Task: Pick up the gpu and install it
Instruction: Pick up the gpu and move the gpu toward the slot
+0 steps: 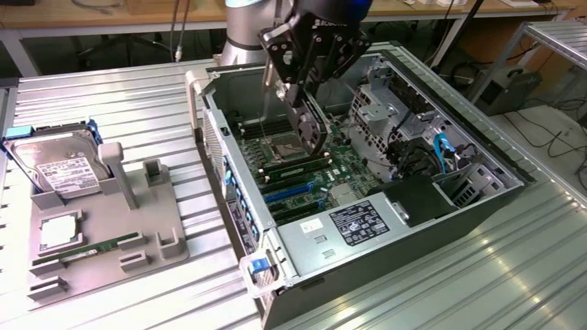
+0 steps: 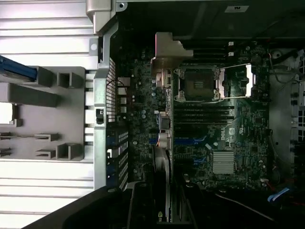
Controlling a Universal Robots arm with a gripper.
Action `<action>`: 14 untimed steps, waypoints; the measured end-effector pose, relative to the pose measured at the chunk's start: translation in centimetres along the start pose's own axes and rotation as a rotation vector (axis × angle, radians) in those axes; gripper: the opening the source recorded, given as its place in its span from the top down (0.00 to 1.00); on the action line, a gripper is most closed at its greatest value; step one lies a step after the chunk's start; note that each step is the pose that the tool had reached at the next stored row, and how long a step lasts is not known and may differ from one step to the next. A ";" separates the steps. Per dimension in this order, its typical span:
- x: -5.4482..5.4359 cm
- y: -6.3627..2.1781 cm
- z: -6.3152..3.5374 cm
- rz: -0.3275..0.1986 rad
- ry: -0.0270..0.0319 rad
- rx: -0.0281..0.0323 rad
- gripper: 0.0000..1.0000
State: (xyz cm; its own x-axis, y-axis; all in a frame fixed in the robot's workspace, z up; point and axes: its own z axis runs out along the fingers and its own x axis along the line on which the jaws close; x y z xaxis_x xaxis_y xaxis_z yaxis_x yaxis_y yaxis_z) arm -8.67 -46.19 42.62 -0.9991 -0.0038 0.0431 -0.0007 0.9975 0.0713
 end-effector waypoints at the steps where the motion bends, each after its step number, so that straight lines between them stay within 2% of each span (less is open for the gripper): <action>1: -0.7 -0.02 0.24 0.000 0.0000 0.0013 0.74; 2: -1.6 -0.05 0.58 0.000 0.0000 0.0032 0.74; 5: -3.2 -0.09 1.12 0.000 0.0000 0.0061 0.74; 7: -4.8 -0.14 1.68 0.000 0.0000 0.0095 0.74; 10: -6.4 -0.18 2.24 0.000 0.0001 0.0111 0.74; 12: -6.9 -0.20 2.50 0.000 0.0001 0.0110 0.74; 14: -6.9 -0.21 2.50 0.000 0.0000 0.0108 0.74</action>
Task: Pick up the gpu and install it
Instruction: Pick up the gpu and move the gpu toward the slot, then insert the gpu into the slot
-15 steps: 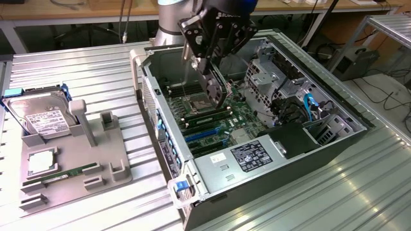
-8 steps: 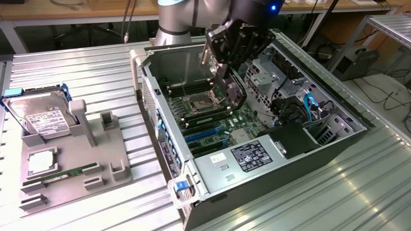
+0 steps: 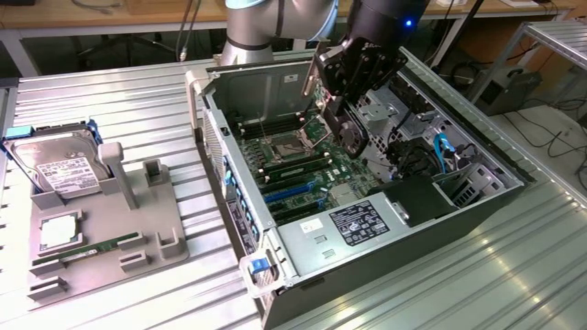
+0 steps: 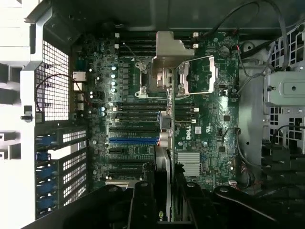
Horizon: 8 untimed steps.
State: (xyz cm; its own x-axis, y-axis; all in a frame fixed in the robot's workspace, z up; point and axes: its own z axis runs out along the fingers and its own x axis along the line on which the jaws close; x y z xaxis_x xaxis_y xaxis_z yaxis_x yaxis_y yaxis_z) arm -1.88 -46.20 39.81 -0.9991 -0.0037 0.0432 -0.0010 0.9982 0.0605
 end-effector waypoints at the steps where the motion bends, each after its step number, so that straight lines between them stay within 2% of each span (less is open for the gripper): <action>1: 0.0 0.00 0.00 0.000 0.0000 -0.0001 0.74; 8: 0.0 0.00 0.00 0.000 0.0000 -0.0001 0.74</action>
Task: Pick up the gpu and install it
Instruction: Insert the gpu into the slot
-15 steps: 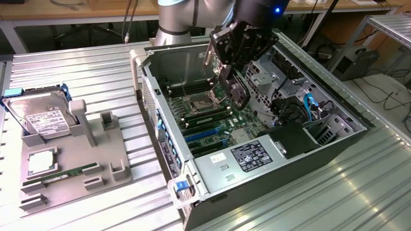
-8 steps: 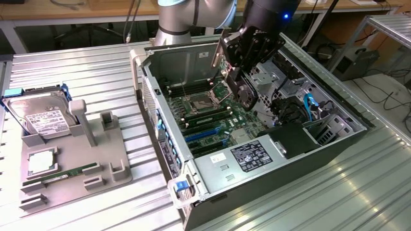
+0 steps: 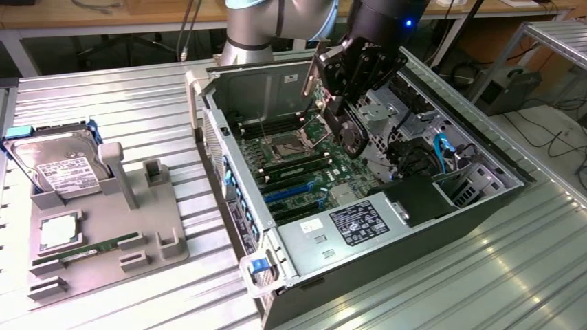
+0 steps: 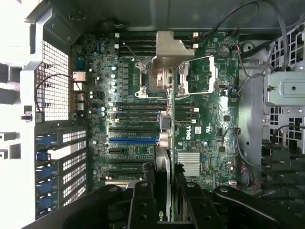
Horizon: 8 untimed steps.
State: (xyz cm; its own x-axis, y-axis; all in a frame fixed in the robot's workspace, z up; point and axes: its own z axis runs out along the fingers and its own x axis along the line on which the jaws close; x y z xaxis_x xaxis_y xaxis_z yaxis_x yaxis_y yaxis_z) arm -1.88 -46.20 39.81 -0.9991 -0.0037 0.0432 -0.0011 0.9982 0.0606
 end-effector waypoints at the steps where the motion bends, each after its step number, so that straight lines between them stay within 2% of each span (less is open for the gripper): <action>1: 0.0 0.00 0.00 0.000 0.0000 0.0000 0.74; 6: 0.0 0.00 0.00 -0.001 -0.0002 0.0000 0.74; 8: 0.0 0.00 0.01 -0.029 -0.0005 0.0010 0.74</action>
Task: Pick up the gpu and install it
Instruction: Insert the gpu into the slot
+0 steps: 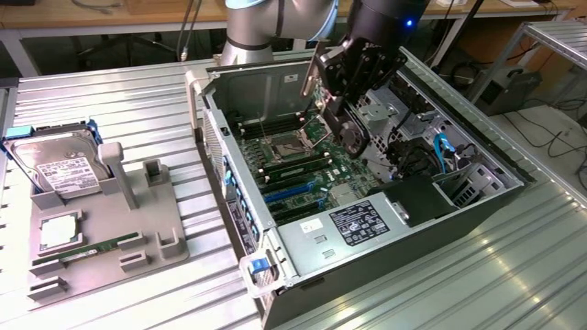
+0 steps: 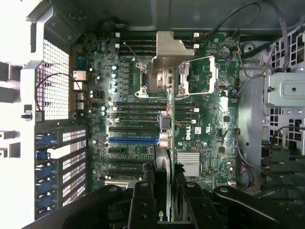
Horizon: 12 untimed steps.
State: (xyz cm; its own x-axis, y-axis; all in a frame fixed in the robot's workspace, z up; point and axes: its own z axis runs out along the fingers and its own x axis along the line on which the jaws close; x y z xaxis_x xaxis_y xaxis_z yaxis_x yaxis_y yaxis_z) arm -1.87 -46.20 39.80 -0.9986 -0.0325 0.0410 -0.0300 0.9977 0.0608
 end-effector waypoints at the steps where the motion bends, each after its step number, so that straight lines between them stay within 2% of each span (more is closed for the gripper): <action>1: 0.0 0.00 0.00 -0.019 0.0007 0.0008 0.74; 3: 0.0 0.00 0.00 -0.081 0.0036 0.0035 0.74; 12: 0.0 0.00 0.09 -0.257 0.0143 0.0107 0.74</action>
State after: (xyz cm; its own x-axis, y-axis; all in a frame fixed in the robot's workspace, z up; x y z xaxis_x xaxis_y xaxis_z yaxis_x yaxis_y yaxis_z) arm -1.88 -46.20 39.71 -0.9575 -0.2857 0.0396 -0.2831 0.9572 0.0605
